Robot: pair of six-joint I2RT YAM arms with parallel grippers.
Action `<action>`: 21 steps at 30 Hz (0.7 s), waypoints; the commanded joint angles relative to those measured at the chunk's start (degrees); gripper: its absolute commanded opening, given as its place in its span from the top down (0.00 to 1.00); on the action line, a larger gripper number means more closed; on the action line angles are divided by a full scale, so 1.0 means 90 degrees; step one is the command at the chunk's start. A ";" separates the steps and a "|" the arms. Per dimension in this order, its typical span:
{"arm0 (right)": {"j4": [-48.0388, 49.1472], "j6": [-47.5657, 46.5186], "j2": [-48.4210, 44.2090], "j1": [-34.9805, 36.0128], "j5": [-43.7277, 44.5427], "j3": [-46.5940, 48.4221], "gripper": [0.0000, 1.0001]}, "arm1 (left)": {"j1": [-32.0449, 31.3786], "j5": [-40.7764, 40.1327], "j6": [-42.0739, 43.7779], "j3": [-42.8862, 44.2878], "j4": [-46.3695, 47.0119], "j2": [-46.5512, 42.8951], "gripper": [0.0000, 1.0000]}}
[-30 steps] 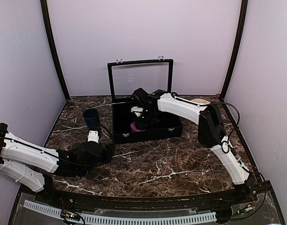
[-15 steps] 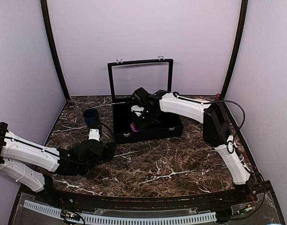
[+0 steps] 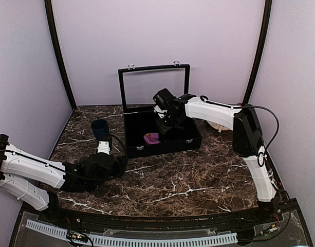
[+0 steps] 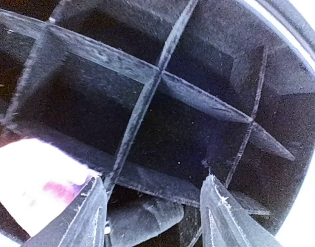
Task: Roll the socks
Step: Place the sock in the storage box.
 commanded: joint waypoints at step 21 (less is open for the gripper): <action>-0.0490 -0.0103 0.0504 0.0504 -0.1533 0.0934 0.38 | 0.0019 -0.0043 -0.0081 -0.0171 0.0066 -0.0341 0.41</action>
